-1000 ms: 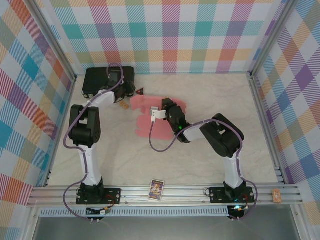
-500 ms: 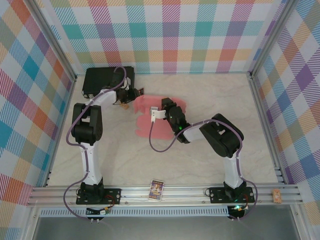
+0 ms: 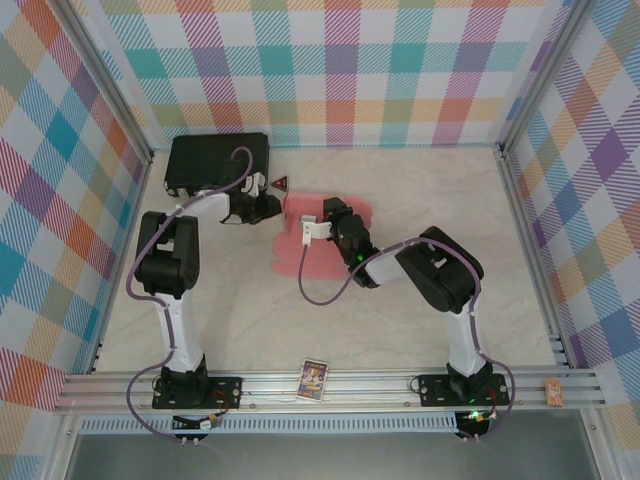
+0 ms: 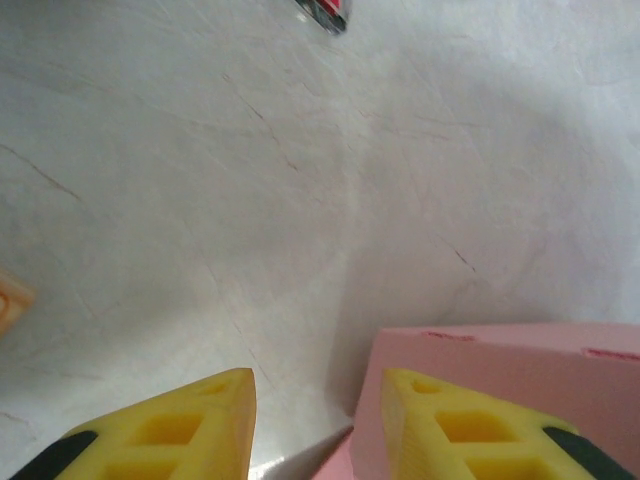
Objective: Fold the paper box
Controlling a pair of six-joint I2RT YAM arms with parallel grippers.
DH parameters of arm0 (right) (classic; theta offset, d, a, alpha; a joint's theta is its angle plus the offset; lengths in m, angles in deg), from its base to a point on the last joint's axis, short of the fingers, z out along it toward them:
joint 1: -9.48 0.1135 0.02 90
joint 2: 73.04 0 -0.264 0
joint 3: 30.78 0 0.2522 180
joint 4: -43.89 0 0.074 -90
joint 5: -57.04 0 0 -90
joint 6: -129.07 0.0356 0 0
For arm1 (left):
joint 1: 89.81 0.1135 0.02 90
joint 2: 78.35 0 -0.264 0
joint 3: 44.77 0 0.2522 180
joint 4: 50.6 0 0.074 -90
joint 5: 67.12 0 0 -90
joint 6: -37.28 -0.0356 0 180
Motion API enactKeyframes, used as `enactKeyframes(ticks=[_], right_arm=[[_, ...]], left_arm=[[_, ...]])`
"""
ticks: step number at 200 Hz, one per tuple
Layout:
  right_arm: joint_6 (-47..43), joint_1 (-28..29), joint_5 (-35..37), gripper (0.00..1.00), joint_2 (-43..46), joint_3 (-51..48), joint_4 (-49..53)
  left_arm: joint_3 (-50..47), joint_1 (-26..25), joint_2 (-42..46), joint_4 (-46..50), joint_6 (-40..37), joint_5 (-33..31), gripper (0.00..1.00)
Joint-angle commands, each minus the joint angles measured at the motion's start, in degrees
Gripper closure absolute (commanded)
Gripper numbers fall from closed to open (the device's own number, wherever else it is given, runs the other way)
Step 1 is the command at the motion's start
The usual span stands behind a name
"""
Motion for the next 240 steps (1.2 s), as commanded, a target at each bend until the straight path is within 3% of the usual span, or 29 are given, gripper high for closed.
enactKeyframes(ticks=[1,81,179,240], right_arm=[[-0.22,0.56,0.62,0.84,-1.14,0.63,-2.56],[-0.49,0.72,1.06,0.83,-2.06,1.37,-2.85],[-1.67,1.15,2.09,0.83,-3.70,1.18,-6.07],[-2.25,1.21,2.39,0.83,-4.14,1.24,-6.96]], left_arm=[[-1.21,-0.28,2.58,-2.97,-2.10,4.10,0.62],[-4.03,-1.49,2.93,-5.22,-4.74,6.69,0.61],[-14.33,-1.86,9.65,-14.20,-5.05,5.90,0.60],[-16.86,-2.21,13.00,-13.39,-6.09,4.43,0.62]])
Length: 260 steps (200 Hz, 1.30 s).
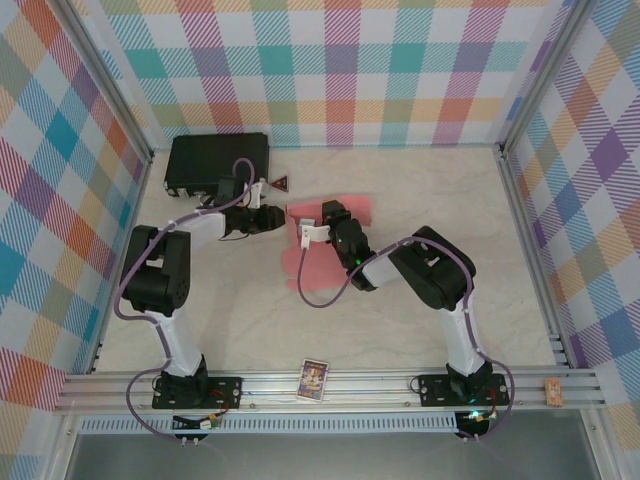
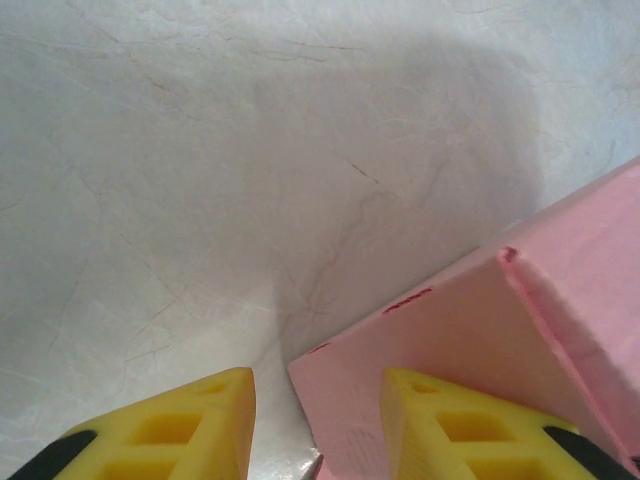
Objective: Fold the paper box
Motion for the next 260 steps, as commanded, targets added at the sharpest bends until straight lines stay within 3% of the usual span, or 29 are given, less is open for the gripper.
enactKeyframes(ticks=[1,99,176,227,260], right_arm=[[-0.56,0.49,0.72,0.83,-1.18,1.17,-3.15],[-0.81,0.48,0.87,0.83,-1.52,1.76,-3.16],[-0.83,0.48,1.33,0.83,-1.58,1.65,-3.14],[-0.83,0.48,1.86,0.83,-1.72,2.02,-3.08],[0.68,0.39,3.32,0.82,-0.75,2.44,-0.70]], left_arm=[[-1.49,-0.64,3.25,-0.26,-1.88,-0.74,0.62],[-4.64,-2.12,4.23,-2.42,-3.57,2.59,0.55],[-4.77,-4.37,0.78,-7.65,-0.21,-0.18,0.52],[-7.65,-4.82,4.39,-8.99,0.14,-5.46,0.52],[-7.84,-4.81,6.67,-5.59,1.03,-12.30,0.52]])
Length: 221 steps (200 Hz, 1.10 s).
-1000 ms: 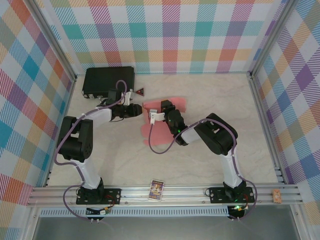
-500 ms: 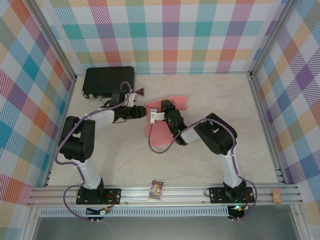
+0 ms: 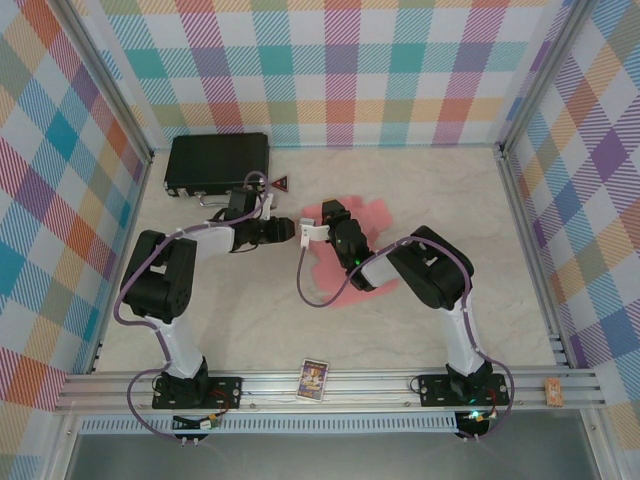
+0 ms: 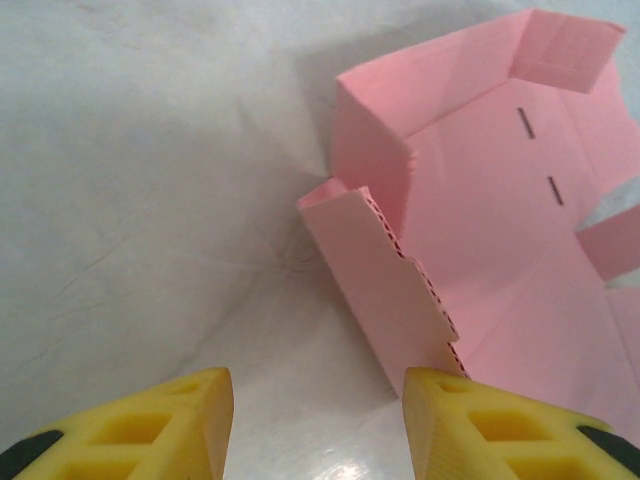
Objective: Fold the paper box
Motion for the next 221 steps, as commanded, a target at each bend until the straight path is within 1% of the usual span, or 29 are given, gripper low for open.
enactKeyframes(ticks=[1,10,30,45,54,62,75,89,101,109,114,125,142,149,161,167,175,197,221], right_arm=[[1.07,0.30,2.02,0.81,0.13,1.76,0.07],[2.89,0.14,2.69,0.79,1.42,1.75,1.44],[10.66,-0.33,4.41,0.73,6.03,2.10,11.96],[18.66,-0.87,5.13,0.67,10.31,2.44,21.89],[23.37,-1.29,5.25,0.64,12.76,2.88,28.04],[28.79,-1.95,4.70,0.60,15.16,3.81,36.23],[38.96,-3.50,2.51,0.54,18.85,6.15,49.14],[50.14,-6.23,-2.11,0.48,22.31,9.12,62.51],[59.71,-9.73,-6.33,0.44,24.59,11.82,69.77],[64.62,-12.20,-10.13,0.44,25.61,13.62,74.88],[67.38,-13.57,-10.98,0.44,26.05,14.37,76.73],[73.29,-16.54,-12.75,0.38,26.64,16.23,79.66],[78.94,-20.32,-15.70,0.33,26.16,19.61,84.84],[80.45,-21.66,-18.16,0.31,25.13,21.89,88.12],[81.87,-23.93,-22.40,0.32,22.73,25.97,93.51],[84.34,-24.79,-25.16,0.33,21.65,27.52,95.53],[85.61,-25.57,-28.18,0.33,20.45,28.66,96.99],[87.72,-26.78,-32.84,0.33,18.42,30.33,99.13],[87.76,-27.02,-34.67,0.32,17.25,31.02,99.61]], left_arm=[[-0.20,-0.33,4.26,1.78,0.89,-6.02,0.52],[-0.53,-0.27,5.55,2.57,1.33,-7.28,0.52],[-2.16,-0.27,10.33,2.94,2.78,-9.81,0.50],[-3.29,-0.38,14.20,3.26,3.94,-10.75,0.45],[-3.50,-0.59,16.04,4.18,4.90,-10.93,0.43],[-3.78,-1.02,17.33,5.35,6.05,-10.95,0.43],[-4.48,-2.75,19.21,6.94,7.96,-11.57,0.44],[-5.29,-5.44,20.89,8.73,9.89,-12.48,0.44],[-6.20,-8.36,21.98,9.03,12.31,-13.29,0.48],[-6.96,-10.43,22.49,8.59,14.01,-13.67,0.51],[-7.33,-11.72,22.67,8.25,15.18,-14.22,0.53],[-8.02,-14.66,22.32,7.13,17.78,-14.38,0.58],[-7.92,-19.41,20.16,5.43,20.49,-13.90,0.64],[-7.63,-21.17,18.72,4.70,21.28,-13.93,0.65],[-6.89,-23.82,15.93,3.32,22.33,-14.02,0.69],[-6.35,-24.87,14.29,2.75,22.80,-13.65,0.72],[-5.80,-25.83,11.93,1.49,23.55,-12.69,0.75],[-5.31,-27.04,5.87,-3.35,25.99,-10.23,0.84],[-4.02,-27.03,1.55,-1.60,26.34,-11.35,0.91]])
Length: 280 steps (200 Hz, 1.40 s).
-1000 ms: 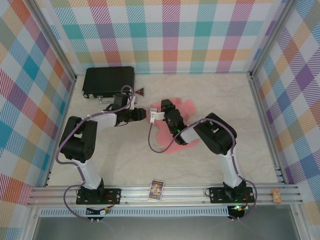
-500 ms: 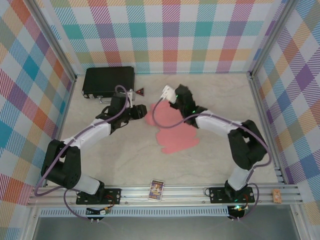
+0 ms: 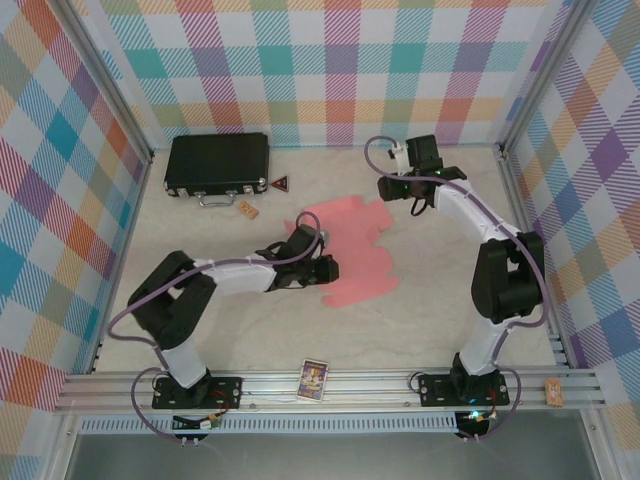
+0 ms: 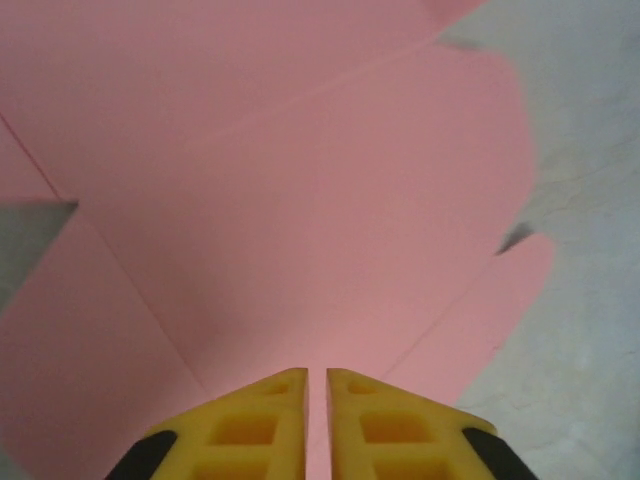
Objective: Fold the paper box
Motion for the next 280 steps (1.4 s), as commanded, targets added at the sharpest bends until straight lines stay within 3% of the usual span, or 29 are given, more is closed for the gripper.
enactKeyframes(ticks=[1,27,67,100,162,202,239,280], right_arm=[[3.83,-0.16,-6.75,0.32,-1.32,2.08,5.21],[3.23,-0.48,-8.47,0.31,-2.91,3.72,5.97],[1.37,-0.54,-10.17,0.31,-6.27,7.44,7.46],[-1.08,-0.61,-13.49,0.31,-12.27,14.69,12.24],[-7.26,-0.74,-19.05,0.30,-23.05,27.07,16.96],[-11.94,-0.87,-23.30,0.35,-32.04,38.76,21.35],[-19.33,-0.96,-32.75,0.38,-36.71,43.02,22.36],[-20.55,-0.81,-34.07,0.39,-44.28,54.45,29.87]], left_arm=[[2.52,0.05,-2.69,-0.89,2.30,-0.13,0.91],[3.96,0.03,-5.00,4.70,0.58,-2.57,1.00],[5.50,0.68,-4.70,17.49,-6.69,-11.76,1.00],[5.17,4.18,-3.03,23.99,-13.68,-16.66,1.00],[7.90,7.93,-2.24,26.34,-25.83,-19.76,1.00],[9.48,8.34,-3.04,26.76,-30.69,-22.57,1.00],[6.43,8.90,-1.12,22.68,-32.47,-20.20,1.00],[6.02,9.34,-1.01,21.72,-32.26,-20.10,1.00]])
